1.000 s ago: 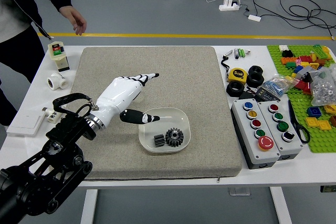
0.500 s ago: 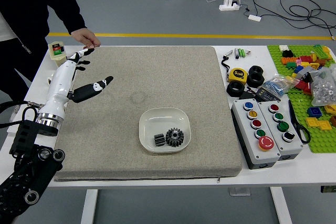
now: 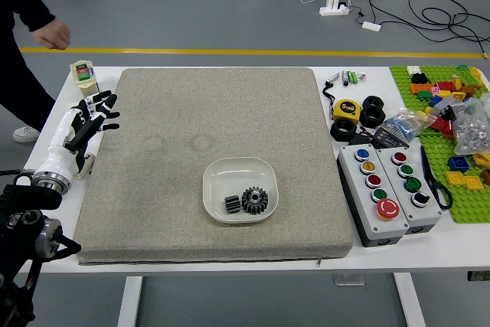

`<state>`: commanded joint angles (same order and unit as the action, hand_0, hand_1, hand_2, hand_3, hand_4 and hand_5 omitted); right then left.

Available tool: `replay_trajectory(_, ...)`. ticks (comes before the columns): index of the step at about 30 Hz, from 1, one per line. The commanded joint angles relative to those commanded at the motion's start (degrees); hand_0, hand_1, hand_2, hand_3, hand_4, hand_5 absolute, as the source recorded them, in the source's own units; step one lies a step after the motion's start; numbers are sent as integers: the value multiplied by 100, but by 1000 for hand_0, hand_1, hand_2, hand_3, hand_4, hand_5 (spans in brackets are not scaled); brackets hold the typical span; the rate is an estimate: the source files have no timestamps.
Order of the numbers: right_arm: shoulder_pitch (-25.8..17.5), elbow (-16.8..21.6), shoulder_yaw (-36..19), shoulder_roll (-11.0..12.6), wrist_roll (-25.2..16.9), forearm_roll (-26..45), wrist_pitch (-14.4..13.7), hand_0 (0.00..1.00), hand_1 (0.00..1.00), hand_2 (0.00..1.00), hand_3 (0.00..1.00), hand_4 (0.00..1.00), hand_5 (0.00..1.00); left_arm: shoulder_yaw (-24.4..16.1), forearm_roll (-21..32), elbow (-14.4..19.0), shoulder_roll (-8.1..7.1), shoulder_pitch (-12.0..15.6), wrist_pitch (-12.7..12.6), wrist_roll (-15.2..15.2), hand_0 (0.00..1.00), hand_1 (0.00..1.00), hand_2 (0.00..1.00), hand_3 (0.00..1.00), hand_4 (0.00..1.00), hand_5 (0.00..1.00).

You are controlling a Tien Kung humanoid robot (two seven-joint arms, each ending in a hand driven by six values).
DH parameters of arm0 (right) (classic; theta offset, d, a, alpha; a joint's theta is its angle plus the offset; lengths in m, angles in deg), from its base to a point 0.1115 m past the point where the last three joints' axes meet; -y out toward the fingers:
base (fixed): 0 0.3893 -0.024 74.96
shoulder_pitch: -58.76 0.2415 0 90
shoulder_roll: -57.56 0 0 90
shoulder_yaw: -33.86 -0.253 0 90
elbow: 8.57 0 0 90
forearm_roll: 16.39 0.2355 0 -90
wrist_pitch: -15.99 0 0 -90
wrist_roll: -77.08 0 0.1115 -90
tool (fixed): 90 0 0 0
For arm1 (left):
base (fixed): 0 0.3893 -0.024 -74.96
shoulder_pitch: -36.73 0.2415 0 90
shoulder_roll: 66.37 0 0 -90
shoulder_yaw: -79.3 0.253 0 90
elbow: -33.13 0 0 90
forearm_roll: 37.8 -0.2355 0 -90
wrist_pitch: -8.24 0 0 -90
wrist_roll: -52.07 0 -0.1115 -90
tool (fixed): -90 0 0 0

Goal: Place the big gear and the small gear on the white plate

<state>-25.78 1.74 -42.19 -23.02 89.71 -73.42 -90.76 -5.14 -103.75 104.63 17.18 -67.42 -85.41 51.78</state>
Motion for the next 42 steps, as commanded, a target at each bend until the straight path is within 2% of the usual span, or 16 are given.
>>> replay_trajectory(3, 5, 0, 3, 0, 1, 0, -1, 609, 618, 719, 586, 799, 709, 0, 125, -2, 14, 1, 27, -5, 552, 673, 812, 840, 882, 704)
replay_trajectory(16, 36, 0, -3, 22, -17, -7, 10, 611, 617, 718, 585, 798, 710, -37, 55, -50, 41, -3, 53, -42, 583, 685, 819, 851, 897, 768)
replay_trajectory(27, 54, 0, -8, 20, -7, -20, 9, 610, 618, 718, 586, 798, 712, -60, 6, -68, 40, -6, 84, -57, 590, 689, 822, 852, 899, 777)
replay_trajectory(28, 54, 0, -14, 19, -6, -28, 10, 610, 618, 718, 586, 798, 713, -67, -3, -70, 38, -8, 85, -54, 635, 698, 826, 856, 901, 796)
replay_trajectory(33, 48, 0, -19, 16, -1, -39, 11, 610, 618, 718, 586, 798, 713, -95, -25, -73, 35, -6, 80, -54, 635, 698, 826, 856, 901, 796)
replay_trajectory(34, 46, 0, -21, 15, 1, -42, 11, 610, 617, 718, 586, 798, 713, -96, -31, -75, 35, -5, 80, -52, 682, 707, 829, 855, 903, 801)
replay_trajectory(42, 18, 0, -20, 1, 13, -45, 9, 610, 617, 718, 586, 797, 714, -68, -61, -97, 42, 15, 92, -32, 700, 712, 829, 855, 900, 804)
